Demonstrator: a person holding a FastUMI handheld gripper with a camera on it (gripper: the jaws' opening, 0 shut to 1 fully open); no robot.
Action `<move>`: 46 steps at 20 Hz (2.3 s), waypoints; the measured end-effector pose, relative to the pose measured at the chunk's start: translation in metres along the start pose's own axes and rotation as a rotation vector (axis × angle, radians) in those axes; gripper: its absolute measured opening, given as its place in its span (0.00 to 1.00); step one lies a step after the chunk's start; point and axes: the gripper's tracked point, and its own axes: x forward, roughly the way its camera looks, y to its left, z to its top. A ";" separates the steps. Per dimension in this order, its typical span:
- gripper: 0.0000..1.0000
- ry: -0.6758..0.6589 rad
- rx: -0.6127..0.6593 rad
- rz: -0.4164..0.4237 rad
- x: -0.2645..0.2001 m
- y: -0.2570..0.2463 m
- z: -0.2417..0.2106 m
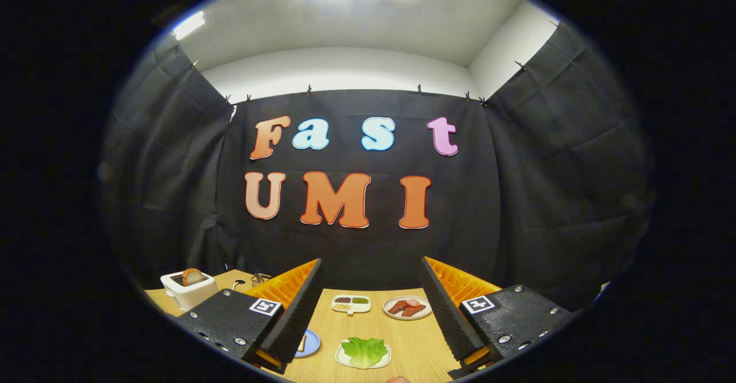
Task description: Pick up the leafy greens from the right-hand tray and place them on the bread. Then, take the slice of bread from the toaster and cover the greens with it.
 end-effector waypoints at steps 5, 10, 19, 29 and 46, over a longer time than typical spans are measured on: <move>0.98 -0.020 0.048 0.010 -0.008 -0.010 0.012; 0.98 -0.062 0.046 0.000 -0.014 -0.024 0.023; 0.98 -0.017 0.060 0.081 0.010 -0.006 -0.007; 0.99 0.289 0.032 0.185 0.045 0.025 -0.097; 0.98 0.852 -0.023 0.261 0.060 0.045 -0.274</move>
